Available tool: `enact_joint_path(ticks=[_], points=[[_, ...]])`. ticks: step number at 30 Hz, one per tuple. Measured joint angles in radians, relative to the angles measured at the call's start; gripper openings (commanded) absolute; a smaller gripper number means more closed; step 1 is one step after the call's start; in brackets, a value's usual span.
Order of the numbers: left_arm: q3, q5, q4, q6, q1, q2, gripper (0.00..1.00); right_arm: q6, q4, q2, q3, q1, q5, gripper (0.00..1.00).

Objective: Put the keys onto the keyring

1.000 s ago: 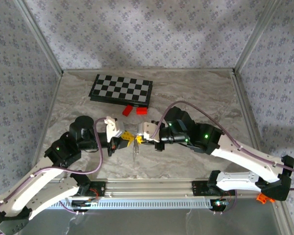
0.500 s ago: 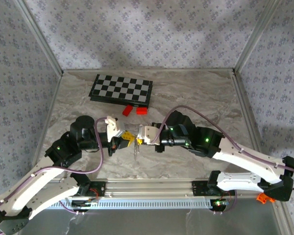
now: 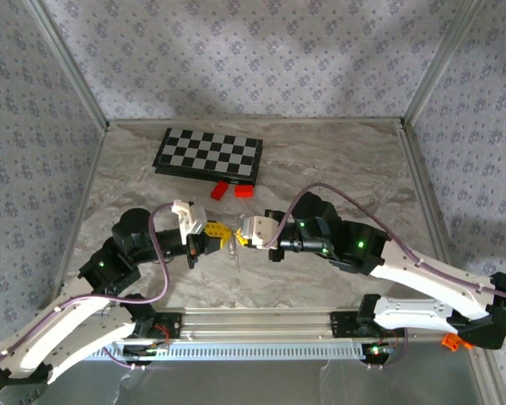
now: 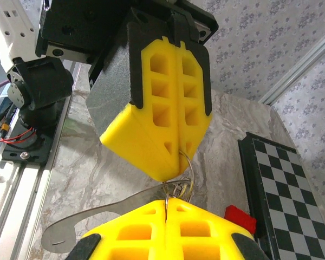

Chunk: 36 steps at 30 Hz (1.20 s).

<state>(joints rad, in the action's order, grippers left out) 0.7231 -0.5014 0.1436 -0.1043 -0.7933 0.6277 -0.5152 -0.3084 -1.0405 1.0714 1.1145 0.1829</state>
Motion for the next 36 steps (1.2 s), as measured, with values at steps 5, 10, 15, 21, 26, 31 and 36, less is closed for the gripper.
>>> enact_joint_path(ticks=[5, 10, 15, 21, 26, 31, 36], points=[[-0.028, 0.002, -0.068, -0.037, 0.000, -0.005, 0.00, -0.002, 0.023, 0.011, -0.014, 0.000, -0.005, 0.13], [-0.040, 0.046, -0.142, -0.047, 0.000, -0.006, 0.00, 0.039, 0.058, 0.043, -0.055, -0.017, 0.029, 0.28], [-0.051, 0.061, -0.184, -0.043, 0.000, -0.006, 0.00, 0.136, 0.120, 0.080, -0.087, -0.104, 0.102, 0.35], [-0.104, 0.055, -0.243, -0.044, 0.000, -0.040, 0.00, 0.318, 0.249, 0.085, -0.093, -0.249, 0.272, 0.36], [-0.107, 0.034, -0.262, -0.043, 0.000, -0.051, 0.00, 0.434, 0.348, 0.067, -0.093, -0.298, 0.409, 0.36], [-0.107, 0.015, -0.261, -0.042, 0.000, -0.059, 0.00, 0.486, 0.373, 0.023, -0.088, -0.294, 0.511, 0.36], [-0.107, 0.014, -0.261, -0.042, 0.000, -0.064, 0.00, 0.489, 0.354, -0.008, -0.078, -0.275, 0.556, 0.35]])
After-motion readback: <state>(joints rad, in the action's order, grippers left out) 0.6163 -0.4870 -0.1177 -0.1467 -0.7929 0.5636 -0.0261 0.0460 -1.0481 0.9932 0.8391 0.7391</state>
